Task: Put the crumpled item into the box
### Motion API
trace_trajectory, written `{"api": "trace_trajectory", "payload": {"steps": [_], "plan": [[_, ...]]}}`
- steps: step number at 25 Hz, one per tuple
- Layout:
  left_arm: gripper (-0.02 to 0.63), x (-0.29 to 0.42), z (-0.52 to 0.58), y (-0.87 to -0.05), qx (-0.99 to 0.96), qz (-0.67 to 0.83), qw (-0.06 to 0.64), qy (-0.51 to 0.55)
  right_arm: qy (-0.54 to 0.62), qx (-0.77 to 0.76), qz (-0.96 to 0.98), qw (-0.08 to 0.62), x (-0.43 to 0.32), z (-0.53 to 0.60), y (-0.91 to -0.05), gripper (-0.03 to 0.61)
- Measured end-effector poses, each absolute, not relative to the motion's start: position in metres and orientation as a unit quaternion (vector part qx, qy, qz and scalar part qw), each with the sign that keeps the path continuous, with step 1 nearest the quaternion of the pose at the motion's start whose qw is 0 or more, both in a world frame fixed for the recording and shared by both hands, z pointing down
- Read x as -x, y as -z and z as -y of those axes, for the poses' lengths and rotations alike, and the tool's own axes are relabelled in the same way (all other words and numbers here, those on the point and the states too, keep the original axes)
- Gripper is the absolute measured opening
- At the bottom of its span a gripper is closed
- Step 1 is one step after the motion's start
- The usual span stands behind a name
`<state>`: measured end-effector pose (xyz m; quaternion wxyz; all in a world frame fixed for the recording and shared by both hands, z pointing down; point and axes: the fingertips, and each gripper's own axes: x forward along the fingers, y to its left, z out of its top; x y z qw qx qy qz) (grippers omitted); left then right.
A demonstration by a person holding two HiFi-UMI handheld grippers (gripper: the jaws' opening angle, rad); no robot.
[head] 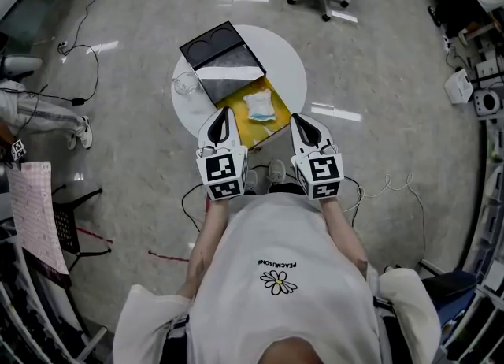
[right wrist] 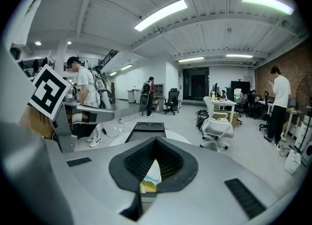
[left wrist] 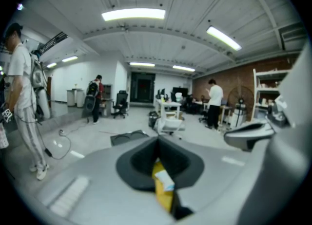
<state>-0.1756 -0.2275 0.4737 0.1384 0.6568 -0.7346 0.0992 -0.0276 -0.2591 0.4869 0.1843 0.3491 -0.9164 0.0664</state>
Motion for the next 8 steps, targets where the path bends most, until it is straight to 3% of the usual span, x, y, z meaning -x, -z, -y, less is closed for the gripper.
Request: {"api": "trace_trajectory", "payload": {"steps": [8], "plan": [[0.002,0.1775,0.2234,-0.4805,-0.654,0.735,0.14,-0.112,-0.066,-0.352,0.916,0.182,0.0252,0.2608,-0.4887,0.0]]}}
